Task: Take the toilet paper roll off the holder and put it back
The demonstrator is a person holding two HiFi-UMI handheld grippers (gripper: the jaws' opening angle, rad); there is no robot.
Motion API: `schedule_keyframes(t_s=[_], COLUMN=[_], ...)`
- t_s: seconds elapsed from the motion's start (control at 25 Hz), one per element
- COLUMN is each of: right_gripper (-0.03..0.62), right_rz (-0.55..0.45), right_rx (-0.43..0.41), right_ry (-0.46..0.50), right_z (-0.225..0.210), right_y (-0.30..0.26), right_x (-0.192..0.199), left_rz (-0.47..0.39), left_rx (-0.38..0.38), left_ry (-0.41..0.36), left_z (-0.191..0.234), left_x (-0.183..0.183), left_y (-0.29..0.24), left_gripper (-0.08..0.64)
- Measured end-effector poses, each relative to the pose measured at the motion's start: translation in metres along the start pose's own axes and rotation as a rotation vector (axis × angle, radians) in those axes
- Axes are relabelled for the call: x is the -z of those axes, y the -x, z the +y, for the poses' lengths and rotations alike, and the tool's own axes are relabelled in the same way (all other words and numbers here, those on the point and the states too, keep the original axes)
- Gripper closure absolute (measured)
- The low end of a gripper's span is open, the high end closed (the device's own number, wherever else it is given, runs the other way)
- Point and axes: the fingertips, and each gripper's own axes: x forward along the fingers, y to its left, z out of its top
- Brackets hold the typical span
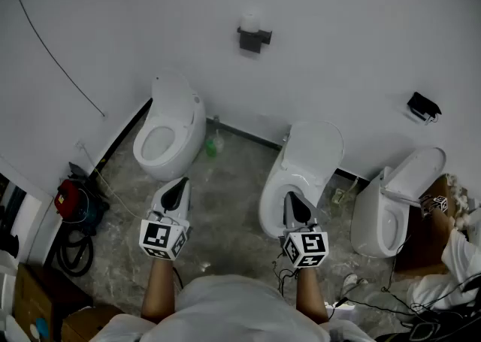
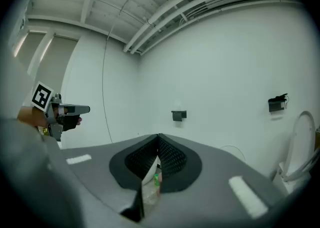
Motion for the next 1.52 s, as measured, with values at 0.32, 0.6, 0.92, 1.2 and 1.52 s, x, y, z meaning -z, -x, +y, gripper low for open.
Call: schedule_keyframes(t_s=[0.32, 0.6, 0.92, 1.2, 1.52], right_gripper=[0.591, 0.591, 0.591, 0.591, 0.591], right_rz=[0.011, -0.017, -0.009, -0.006, 0.02], right_rx=[0.004, 0.005, 0.032, 0.051, 0.102], right_ry=[0.002, 0.033, 0.022, 0.06, 0.068], right_z=[-0.002, 0.005, 0.01, 0.035, 0.039], right_y=[-0.007, -0.005, -0.012, -0.024, -0.044], right_x=[0.005, 0.001, 0.0, 0.002, 0.017], left_rz=[-0.004, 0.003, 0.009, 0.005, 0.031], left_rx=[0.004, 0.002, 0.022, 0.055, 0.085], left_ry=[-0.002, -0.002, 0.004, 0.012, 0.011], left_z=[0.001, 0.002, 0.01, 0.032, 0.057], left_x=[0.001, 0.002, 0.003, 0.008, 0.023], left_y=[-0.006, -0.001, -0.001, 0.002, -0.008], left_gripper=[0.56, 0.56, 0.56, 0.56, 0.56])
